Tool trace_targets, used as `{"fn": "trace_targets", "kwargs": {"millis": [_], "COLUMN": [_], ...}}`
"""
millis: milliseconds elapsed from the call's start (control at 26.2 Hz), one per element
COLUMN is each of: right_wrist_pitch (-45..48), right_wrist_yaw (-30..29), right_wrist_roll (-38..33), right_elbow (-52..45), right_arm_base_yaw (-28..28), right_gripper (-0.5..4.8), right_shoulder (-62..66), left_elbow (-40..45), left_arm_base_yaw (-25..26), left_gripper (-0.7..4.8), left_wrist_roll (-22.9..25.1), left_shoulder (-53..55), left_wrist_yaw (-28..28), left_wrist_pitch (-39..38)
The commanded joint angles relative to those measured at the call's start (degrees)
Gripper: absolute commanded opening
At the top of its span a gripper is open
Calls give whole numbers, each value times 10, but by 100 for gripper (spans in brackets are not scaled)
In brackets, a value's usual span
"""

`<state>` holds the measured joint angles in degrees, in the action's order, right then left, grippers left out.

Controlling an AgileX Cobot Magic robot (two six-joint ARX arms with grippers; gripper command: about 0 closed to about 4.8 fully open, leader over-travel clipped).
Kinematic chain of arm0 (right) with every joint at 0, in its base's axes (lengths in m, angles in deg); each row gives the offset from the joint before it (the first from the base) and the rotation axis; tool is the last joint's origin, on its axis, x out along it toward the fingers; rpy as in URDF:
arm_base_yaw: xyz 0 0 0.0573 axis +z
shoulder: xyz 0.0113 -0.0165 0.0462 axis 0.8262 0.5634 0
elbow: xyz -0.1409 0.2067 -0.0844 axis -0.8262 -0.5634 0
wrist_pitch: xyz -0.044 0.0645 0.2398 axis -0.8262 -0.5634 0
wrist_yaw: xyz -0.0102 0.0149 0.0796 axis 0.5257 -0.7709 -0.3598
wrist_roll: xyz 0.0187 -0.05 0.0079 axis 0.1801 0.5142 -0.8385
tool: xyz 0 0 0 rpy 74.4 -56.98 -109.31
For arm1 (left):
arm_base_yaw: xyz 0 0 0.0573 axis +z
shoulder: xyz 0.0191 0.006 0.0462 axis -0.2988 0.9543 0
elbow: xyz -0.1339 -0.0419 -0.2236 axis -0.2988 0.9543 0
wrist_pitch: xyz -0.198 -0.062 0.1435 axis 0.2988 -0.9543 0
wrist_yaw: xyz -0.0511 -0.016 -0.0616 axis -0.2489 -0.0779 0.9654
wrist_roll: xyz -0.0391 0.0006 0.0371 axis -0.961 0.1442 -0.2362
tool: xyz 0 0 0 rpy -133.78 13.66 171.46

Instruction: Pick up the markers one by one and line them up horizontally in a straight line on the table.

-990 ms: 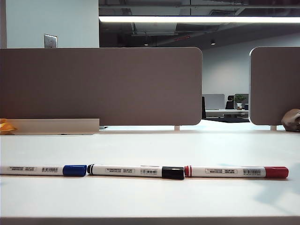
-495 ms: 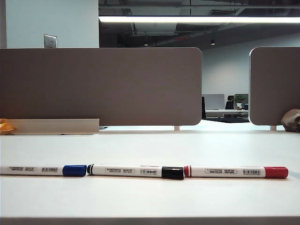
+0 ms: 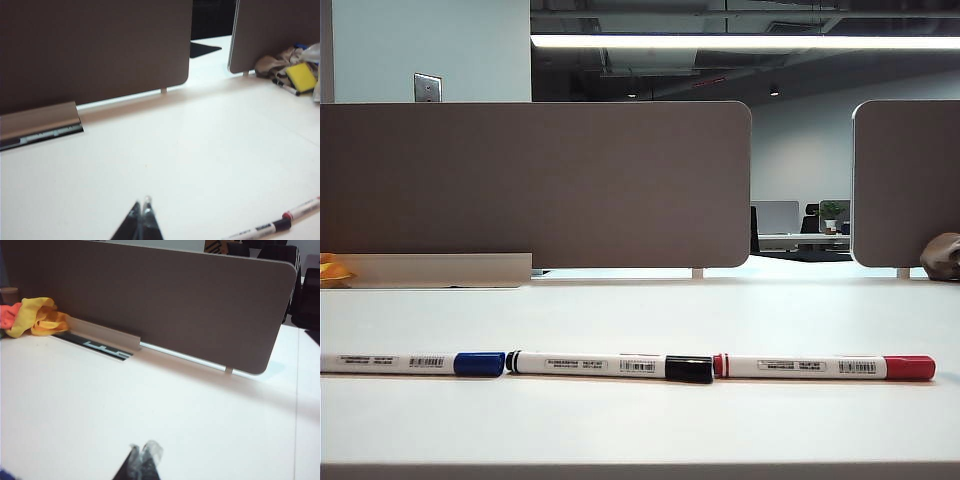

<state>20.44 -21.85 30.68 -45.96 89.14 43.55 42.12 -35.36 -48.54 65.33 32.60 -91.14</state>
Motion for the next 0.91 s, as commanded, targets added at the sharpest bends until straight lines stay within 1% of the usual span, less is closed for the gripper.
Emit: {"fn": "trace_targets", "kwargs": {"millis": [38,190,305,533,648,762,914], "right_wrist_pitch": [10,43,57,58,65,70,69], "right_wrist_yaw": [2,-7,-7,-15,-21,-41,-63], "right_wrist_roll": [-24,-65,-67,-71,-92,-94,-100], "right_elbow": [-57,-134,-185,-226,-244,-260,-278], "right_arm_base_yaw": [0,0,0,0,0,0,0], "right_gripper": [-2,-2,-2,-2,-2,-2,-2], "right_shoulder": [-32,-77,-113,-148,-159,-168,-170], "left_elbow": [51,106,129,151,163,175,195], "left_arm_base_yaw": [1,1,1,1,1,1,1], "left_gripper": [-6,-6,-6,-6,-6,-6,-6], "left_wrist_roll": [-2,-6,-20,-43,-50,-64,-67], "left_shoulder": [-12,-13,-13,-13,-13,-13,-13], "left_wrist_yaw": [3,4,8,16,16,16,16], "left_wrist_pitch": [26,73,102,121,128,136,137]}}
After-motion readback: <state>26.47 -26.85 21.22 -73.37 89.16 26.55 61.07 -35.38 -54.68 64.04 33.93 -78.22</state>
